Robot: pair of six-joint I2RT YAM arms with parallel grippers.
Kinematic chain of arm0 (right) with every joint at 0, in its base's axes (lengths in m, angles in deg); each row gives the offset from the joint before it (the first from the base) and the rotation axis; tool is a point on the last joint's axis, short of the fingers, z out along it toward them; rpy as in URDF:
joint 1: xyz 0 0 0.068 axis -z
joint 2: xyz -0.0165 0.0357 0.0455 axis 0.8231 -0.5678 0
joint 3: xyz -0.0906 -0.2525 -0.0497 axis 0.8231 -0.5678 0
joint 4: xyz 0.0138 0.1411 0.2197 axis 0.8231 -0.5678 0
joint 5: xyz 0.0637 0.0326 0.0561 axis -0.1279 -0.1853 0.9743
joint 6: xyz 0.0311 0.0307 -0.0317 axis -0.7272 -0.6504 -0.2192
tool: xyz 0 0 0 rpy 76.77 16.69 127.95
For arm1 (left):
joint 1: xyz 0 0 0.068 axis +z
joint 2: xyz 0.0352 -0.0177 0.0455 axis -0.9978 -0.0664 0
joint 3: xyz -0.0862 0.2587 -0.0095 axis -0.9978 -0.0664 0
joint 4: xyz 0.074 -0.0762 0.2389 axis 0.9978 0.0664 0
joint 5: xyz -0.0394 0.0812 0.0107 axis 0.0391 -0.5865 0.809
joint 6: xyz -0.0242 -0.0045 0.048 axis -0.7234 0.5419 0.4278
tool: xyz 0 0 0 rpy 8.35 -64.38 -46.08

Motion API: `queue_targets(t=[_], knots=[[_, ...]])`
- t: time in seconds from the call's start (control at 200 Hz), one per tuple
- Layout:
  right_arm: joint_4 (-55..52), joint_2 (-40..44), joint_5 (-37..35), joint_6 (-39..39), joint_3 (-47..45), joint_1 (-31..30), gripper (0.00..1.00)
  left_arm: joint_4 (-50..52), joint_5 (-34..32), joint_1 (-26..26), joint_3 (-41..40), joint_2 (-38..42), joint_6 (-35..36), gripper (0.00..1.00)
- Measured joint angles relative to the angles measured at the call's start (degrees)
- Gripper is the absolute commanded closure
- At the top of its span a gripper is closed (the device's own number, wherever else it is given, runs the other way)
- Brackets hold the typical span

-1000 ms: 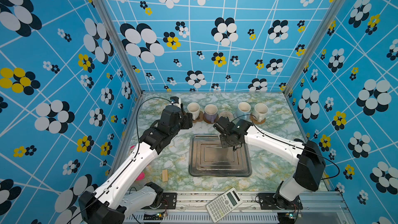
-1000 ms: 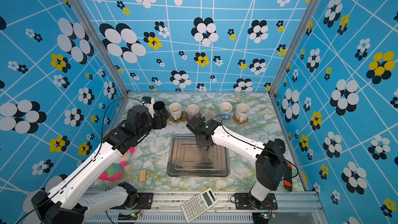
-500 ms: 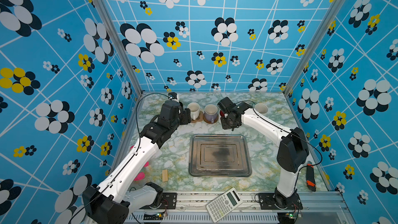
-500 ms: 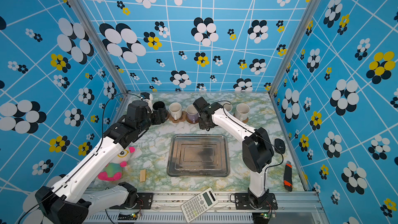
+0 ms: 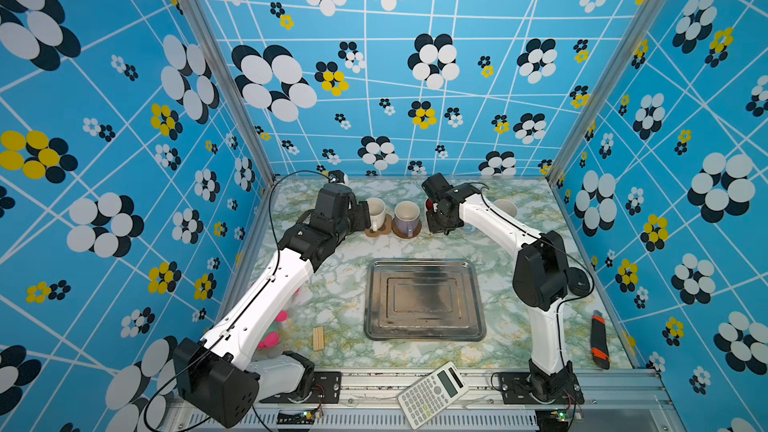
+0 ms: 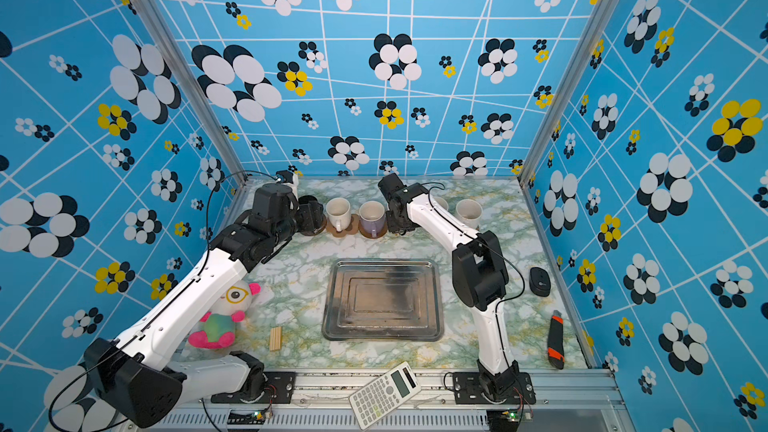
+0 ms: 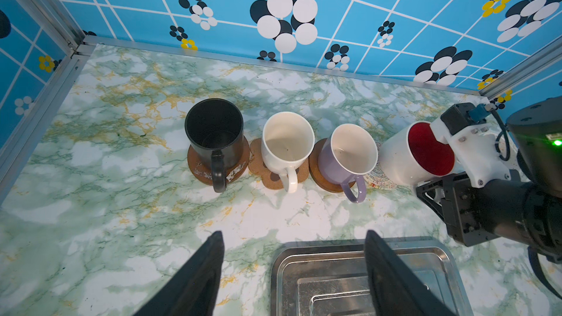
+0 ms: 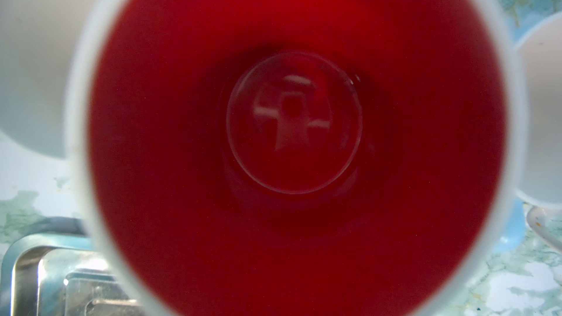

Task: Place cups on coasters
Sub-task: Place the cup on the coaster.

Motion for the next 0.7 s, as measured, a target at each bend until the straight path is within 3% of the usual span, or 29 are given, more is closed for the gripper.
queue_targets(t=[0.26, 0.7], knots=[[-0.09, -5.53, 0.44, 0.26, 5.01, 2.62, 1.00, 0.02, 0.00, 0.35, 0.31, -0.81, -0.02, 0.26], [-0.20, -9.05, 1.99, 0.22, 5.42, 3.02, 1.00, 0.09, 0.00, 0.63, 0.72, -1.57, -0.02, 0.26]])
